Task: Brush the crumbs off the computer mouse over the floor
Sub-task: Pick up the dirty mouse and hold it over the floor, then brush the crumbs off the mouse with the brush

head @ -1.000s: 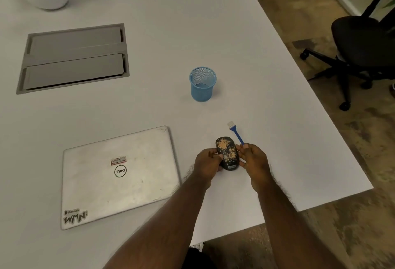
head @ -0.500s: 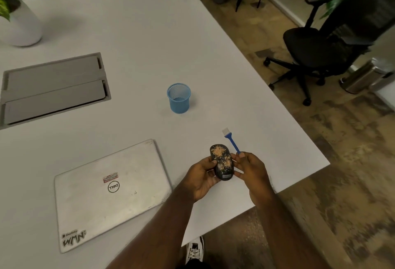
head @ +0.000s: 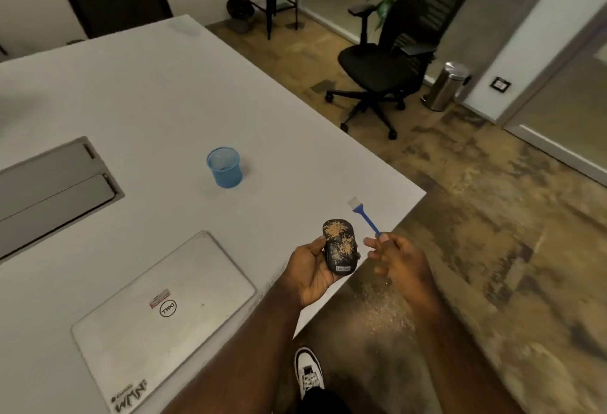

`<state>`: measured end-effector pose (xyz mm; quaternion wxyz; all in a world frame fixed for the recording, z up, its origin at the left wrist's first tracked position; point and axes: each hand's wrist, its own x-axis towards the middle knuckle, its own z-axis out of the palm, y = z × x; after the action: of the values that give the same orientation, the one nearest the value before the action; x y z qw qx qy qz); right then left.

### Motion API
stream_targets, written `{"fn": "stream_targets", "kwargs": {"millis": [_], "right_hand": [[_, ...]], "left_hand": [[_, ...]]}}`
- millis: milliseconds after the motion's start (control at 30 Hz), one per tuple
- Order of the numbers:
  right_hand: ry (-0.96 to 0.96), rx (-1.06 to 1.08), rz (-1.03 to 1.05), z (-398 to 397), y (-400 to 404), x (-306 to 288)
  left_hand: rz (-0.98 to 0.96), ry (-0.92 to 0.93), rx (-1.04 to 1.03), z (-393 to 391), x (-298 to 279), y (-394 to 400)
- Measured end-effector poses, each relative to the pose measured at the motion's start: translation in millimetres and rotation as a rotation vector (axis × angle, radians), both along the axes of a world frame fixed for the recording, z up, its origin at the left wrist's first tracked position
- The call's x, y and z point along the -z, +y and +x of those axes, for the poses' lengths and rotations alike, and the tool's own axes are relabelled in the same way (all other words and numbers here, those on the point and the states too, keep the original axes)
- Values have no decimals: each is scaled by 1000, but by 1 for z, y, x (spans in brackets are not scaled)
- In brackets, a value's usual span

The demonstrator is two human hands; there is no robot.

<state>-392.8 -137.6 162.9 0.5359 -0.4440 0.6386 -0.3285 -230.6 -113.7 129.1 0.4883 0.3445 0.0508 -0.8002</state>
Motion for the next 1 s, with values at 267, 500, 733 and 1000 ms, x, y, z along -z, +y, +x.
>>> {"fn": "stream_targets", "kwargs": {"millis": [267,500,733,1000], "right_hand": [[96,232,-121,-68,84,-18],[221,145,-191,-103,125,-28],[269,35,-242,-145,119,-30],[281,-58,-300,-197,104,-23]], "left_hand": [[14,-36,106,-29,-19,29],[61,-86,134,-67,-22,40],[82,-97,84,-112,-21,39],[89,-161,44,-174,-16,24]]}}
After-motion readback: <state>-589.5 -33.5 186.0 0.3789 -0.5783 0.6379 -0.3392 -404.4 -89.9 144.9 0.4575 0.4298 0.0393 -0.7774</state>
